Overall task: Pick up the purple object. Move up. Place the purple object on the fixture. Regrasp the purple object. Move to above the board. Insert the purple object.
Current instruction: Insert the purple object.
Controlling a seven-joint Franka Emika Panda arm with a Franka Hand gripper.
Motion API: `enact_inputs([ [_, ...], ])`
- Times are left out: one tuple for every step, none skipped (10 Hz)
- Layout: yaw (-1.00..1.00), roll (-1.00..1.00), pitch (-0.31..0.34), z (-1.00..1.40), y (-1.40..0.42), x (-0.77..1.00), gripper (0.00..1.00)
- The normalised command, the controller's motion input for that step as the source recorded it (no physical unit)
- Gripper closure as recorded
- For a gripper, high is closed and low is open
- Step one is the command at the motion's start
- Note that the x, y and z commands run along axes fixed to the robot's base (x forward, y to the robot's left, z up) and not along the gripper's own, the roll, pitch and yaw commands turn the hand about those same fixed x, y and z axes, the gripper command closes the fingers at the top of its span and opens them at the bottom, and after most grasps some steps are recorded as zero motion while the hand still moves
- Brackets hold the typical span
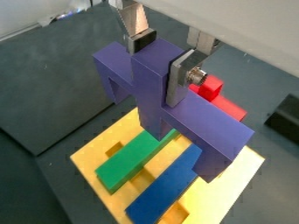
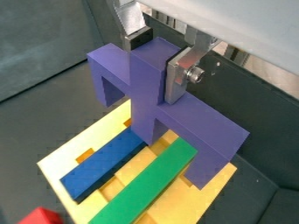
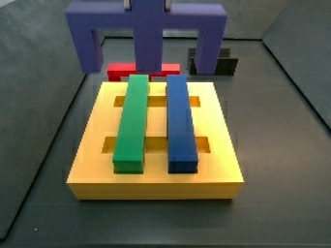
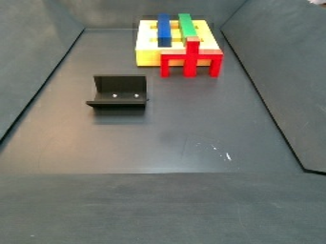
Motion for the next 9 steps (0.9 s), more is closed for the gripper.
enact_inputs([
  [0.04, -0.17, -0.166, -0.56, -0.3, -0.01, 1.0],
  [0.07, 0.0, -0.296, -0.63, -0.41, -0.03, 1.0],
  [0.01, 0.12, -0.216, -0.73, -0.35, 0.0, 1.0],
  [0.0, 0.3, -0.076, -0.6, -0.25, 0.0, 1.0],
  [0.0, 0.16, 0.041, -0.23, 0.0, -0.05, 1.0],
  [0.0, 0.22, 0.03, -0.23, 0.0, -0.11, 1.0],
  [0.0, 0.19, 0.004, -0.31, 0.0, -0.08, 1.0],
  [0.0, 0.08, 0.0, -0.35, 0.0, 0.0, 1.0],
  [0.0, 0.02, -0.004, -0.33, -0.01, 0.06, 1.0],
])
